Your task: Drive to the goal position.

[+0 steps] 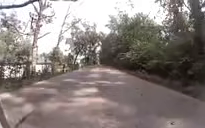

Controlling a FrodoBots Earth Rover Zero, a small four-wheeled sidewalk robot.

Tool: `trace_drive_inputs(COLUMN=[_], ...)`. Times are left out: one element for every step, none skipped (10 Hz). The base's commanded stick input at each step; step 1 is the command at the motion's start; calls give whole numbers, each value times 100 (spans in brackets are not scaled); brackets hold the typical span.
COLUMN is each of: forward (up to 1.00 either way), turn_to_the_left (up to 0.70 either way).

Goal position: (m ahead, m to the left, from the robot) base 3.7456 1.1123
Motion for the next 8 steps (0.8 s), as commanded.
trace_drive_inputs(forward=[70, 70, 70, 70, 70, 70, 70, 70], turn_to_the_left=[0, 0, 0, 0, 0, 0, 0, 0])
